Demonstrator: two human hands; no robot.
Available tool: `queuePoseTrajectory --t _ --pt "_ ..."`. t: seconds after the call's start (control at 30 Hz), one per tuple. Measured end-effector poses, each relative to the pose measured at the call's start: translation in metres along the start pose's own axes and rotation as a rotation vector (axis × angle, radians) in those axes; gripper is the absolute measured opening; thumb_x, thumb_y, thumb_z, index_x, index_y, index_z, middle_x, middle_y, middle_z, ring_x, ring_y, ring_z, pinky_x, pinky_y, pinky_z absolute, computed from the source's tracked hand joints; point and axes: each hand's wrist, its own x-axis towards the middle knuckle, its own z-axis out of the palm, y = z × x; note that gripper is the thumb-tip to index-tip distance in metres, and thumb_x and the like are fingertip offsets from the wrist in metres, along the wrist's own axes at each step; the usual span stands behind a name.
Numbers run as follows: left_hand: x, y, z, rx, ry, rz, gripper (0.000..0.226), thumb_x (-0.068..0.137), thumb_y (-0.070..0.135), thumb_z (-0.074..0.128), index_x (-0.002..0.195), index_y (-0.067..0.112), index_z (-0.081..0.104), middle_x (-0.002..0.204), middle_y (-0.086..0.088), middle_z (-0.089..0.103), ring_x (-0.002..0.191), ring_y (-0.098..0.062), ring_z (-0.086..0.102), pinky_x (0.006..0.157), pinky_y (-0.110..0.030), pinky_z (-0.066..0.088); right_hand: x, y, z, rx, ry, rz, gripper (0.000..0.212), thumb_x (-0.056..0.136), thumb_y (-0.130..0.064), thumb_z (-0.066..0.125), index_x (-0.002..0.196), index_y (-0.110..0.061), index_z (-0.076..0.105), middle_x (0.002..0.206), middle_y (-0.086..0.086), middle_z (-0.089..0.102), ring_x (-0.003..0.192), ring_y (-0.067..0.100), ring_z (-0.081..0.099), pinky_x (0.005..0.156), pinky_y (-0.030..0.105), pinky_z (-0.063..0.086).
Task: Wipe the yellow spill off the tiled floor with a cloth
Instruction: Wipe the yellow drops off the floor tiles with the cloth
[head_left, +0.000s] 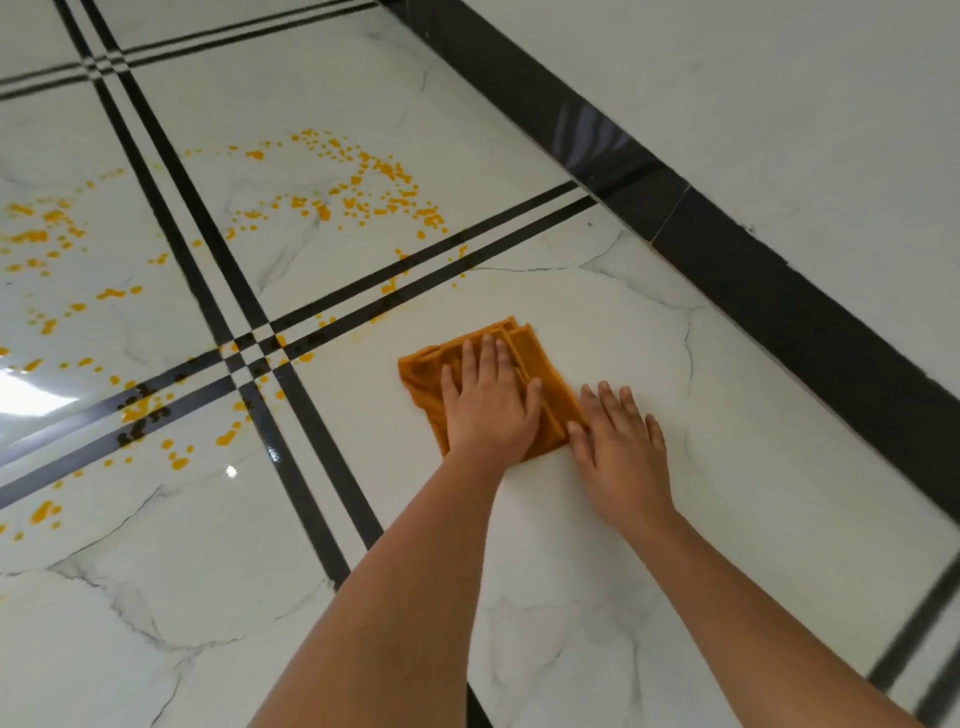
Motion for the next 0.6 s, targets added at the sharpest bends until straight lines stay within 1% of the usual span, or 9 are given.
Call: queuePoseTrajectory --t 0.07,0.13,0.23,0.33,0.4,0.5,0.53,0.6 --pt "-0.006 -0.011 0.009 0.063 0.051 -0.014 0.069 0.095 0.054 0.013 0.149 0.015 -0.003 0.158 -0.002 -0.005 0.144 -0.020 -0.011 0.114 -0.044 -0.008 0.001 -0.001 0.001 -0.008 0.006 -0.019 0.054 0.099 -0.044 0.015 0.149 -0.022 0.017 0.157 0.002 0.014 0.145 0.020 0.004 0.115 0.041 0.006" --pt "-0.027 -0.026 0.015 0.072 0.101 -0.035 0.072 0.092 0.058 0.010 0.149 0.015 -0.005 0.158 -0.002 -0.006 0.144 -0.019 -0.012 0.114 -0.043 -0.010 0.001 -0.010 0.002 -0.004 0.005 -0.075 0.061 0.095 -0.050 0.008 0.148 -0.022 0.019 0.157 0.001 0.015 0.145 0.019 0.005 0.115 0.040 0.005" --pt "-0.052 -0.053 0.013 0.083 0.094 -0.074 0.083 0.085 0.065 0.005 0.149 0.014 -0.006 0.158 -0.003 -0.007 0.143 -0.017 -0.015 0.114 -0.042 -0.012 -0.003 -0.029 0.009 0.030 -0.010 -0.190 0.075 0.084 -0.055 -0.002 0.147 -0.024 0.023 0.157 0.000 0.016 0.145 0.018 0.005 0.115 0.038 0.003" --pt "-0.039 -0.095 -0.005 0.085 0.129 -0.154 0.086 0.081 0.069 0.004 0.149 0.018 -0.005 0.158 -0.001 -0.006 0.143 -0.018 -0.013 0.114 -0.047 -0.011 0.001 -0.056 0.017 0.053 -0.032 -0.281 0.076 0.083 -0.055 -0.003 0.148 -0.024 0.021 0.157 -0.001 0.015 0.145 0.018 0.004 0.114 0.037 0.001" --pt "-0.054 -0.118 -0.012 0.073 0.168 -0.216 0.084 0.081 0.069 0.005 0.150 0.021 -0.003 0.158 0.000 -0.004 0.144 -0.018 -0.011 0.115 -0.050 -0.008 0.005 -0.073 0.019 0.036 -0.048 -0.340 0.077 0.082 -0.055 -0.006 0.149 -0.024 0.016 0.158 -0.001 0.010 0.145 0.018 0.001 0.113 0.035 -0.002" --pt "-0.105 -0.136 -0.008 0.116 0.135 -0.137 0.079 0.083 0.068 0.009 0.150 0.025 0.003 0.158 0.004 -0.001 0.144 -0.017 -0.010 0.114 -0.050 -0.007 0.006 -0.093 0.024 -0.011 -0.081 -0.405 0.078 0.080 -0.055 -0.012 0.150 -0.025 0.005 0.158 -0.002 0.002 0.145 0.017 -0.005 0.111 0.033 -0.009" --pt "-0.105 -0.141 -0.009 0.131 0.113 -0.116 0.079 0.083 0.068 0.010 0.150 0.028 0.003 0.158 0.006 -0.001 0.144 -0.017 -0.010 0.114 -0.052 -0.006 0.006 -0.096 0.027 -0.024 -0.083 -0.416 0.077 0.080 -0.054 -0.012 0.149 -0.026 0.004 0.158 -0.002 0.001 0.145 0.017 -0.006 0.111 0.033 -0.009" --pt "-0.082 -0.163 -0.023 0.100 0.130 -0.175 0.079 0.081 0.070 0.010 0.149 0.031 0.002 0.158 0.008 -0.001 0.144 -0.018 -0.012 0.113 -0.054 -0.007 0.007 -0.110 0.036 -0.024 -0.063 -0.431 0.072 0.084 -0.053 -0.008 0.149 -0.026 0.005 0.158 -0.002 0.002 0.145 0.017 -0.006 0.111 0.034 -0.008"
